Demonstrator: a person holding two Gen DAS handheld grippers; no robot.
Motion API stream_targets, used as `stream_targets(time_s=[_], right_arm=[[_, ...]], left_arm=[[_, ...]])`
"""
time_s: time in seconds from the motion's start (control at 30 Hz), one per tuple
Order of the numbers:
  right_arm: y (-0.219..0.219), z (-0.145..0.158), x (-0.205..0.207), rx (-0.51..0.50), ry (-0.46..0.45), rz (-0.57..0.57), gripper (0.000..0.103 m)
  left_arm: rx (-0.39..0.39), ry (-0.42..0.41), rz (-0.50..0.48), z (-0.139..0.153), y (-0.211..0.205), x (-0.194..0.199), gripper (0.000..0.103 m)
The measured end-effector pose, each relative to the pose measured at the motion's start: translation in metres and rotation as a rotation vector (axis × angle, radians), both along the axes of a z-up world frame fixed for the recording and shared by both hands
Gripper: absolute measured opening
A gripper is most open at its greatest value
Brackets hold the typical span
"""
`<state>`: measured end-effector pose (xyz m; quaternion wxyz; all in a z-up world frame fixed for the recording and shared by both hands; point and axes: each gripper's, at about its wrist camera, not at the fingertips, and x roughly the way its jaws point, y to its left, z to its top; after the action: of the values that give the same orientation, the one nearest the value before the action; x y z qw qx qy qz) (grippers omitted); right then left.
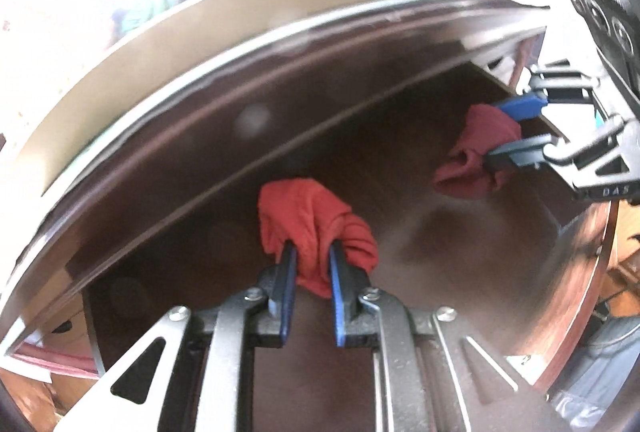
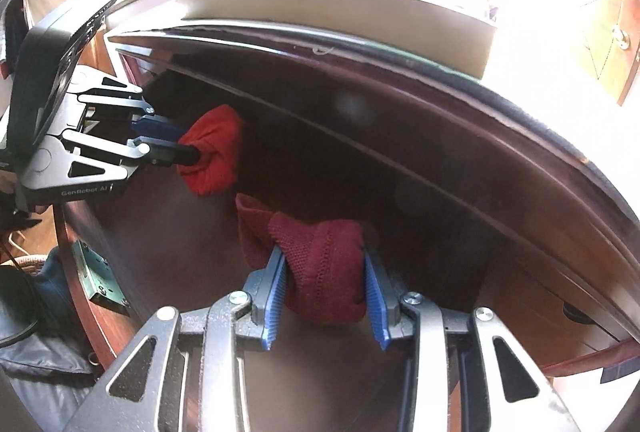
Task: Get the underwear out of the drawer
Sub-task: 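Lift the dark red and red socks out of the drawer with both tools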
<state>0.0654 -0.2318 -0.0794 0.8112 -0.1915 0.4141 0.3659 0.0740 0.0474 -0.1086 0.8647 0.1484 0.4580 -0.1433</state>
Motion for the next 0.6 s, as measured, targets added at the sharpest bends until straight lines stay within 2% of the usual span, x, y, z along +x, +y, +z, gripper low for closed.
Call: stream_targets(time_s=[0.13,0.37,0.6], right_arm=[[-0.006,0.004,-0.003,0.022,-0.012,-0.005,0.039],[-0.023,0.012,-0.008,0.063,-0.046,-0.016,0.039],[-0.029,0.014,-0.017,0.098,-0.074,-0.025,0.039]], left_arm=[[-0.016,-0.028,0.026,0.006,0.007,-0.003,0.013],[0.000,-0.085,0.049,0.015,0.016,-0.021,0.013],[0.004,-0.136,0.069,0.020,0.011,-0.036,0.012]])
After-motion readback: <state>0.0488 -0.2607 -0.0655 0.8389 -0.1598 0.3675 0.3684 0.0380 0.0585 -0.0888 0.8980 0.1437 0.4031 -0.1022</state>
